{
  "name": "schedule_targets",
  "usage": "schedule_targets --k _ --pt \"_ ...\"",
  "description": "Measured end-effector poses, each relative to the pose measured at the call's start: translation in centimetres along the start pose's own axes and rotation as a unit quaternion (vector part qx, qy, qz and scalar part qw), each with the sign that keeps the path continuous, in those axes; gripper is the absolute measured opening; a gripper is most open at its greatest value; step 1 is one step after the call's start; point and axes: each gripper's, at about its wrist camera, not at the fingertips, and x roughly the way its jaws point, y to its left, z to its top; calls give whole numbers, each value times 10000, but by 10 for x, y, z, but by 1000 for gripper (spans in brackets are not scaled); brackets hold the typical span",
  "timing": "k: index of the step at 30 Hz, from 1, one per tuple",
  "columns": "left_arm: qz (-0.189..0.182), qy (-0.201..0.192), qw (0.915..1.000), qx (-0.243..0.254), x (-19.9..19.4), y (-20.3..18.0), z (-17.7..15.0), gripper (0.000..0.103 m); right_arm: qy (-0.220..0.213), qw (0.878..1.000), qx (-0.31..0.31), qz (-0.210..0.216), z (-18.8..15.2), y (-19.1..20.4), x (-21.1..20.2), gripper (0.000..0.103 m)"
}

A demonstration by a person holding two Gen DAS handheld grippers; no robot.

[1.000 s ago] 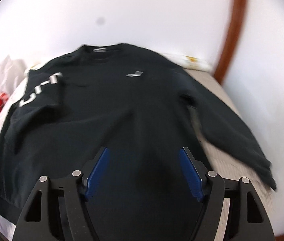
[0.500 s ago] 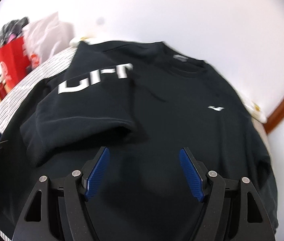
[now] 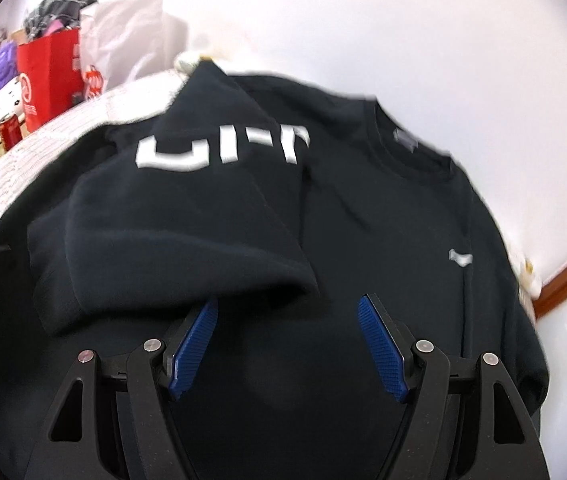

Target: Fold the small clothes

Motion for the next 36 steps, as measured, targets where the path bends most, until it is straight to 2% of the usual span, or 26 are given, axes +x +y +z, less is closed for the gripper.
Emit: schedule_targets --k 3,4,5,6,7,9,13,16,20,21,23,25,29,30,32,34,36 --pt "222 -33 9994 257 2 -8 -3 65 -483 9986 -107 165 10 7 -3 68" --pt "297 -46 9990 335 3 -10 -5 65 -576 9980 -87 246 12 7 -3 46" --pt "372 -60 9985 392 4 -13 -5 65 -617 9970 -30 471 15 6 -1 11" --pt "418 -52 9982 421 4 -14 -5 65 -580 9962 30 656 17 4 0 6" --pt "423 -52 9983 400 4 -14 -5 65 -543 9948 197 837 20 -2 2 8" --pt "439 -52 9982 407 3 -15 -6 65 -656 9918 597 918 22 -17 0 8" --pt "476 -41 9979 441 4 -15 -6 66 -713 9821 1508 879 18 -64 -2 8" --pt "480 -42 9979 443 4 -16 -6 66 -558 9680 2330 745 5 -105 2 8" --pt "489 -40 9978 451 4 -17 -7 66 -103 9385 3307 986 -27 -157 23 14" --pt "487 -40 9978 450 4 -17 -7 66 -10 9352 3404 971 -30 -162 28 16" --pt "489 -39 9978 454 4 -17 -7 66 343 9330 3486 828 -43 -170 33 36" --pt "490 -39 9978 453 4 -17 -7 67 479 9387 3356 624 -53 -171 26 43" --pt "484 -39 9978 450 5 -17 -7 68 255 9569 2879 272 -59 -156 -5 58" --pt "482 -39 9978 448 4 -17 -7 68 181 9622 2707 259 -57 -151 -10 61" --pt "473 -38 9979 445 5 -18 -7 68 27 9726 2308 278 -47 -134 -17 74" --pt "450 -36 9980 440 5 -18 -7 69 -126 9798 1953 404 -36 -115 -17 78" --pt "451 -33 9980 446 6 -18 -7 69 -153 9831 1726 589 -26 -96 -14 78"
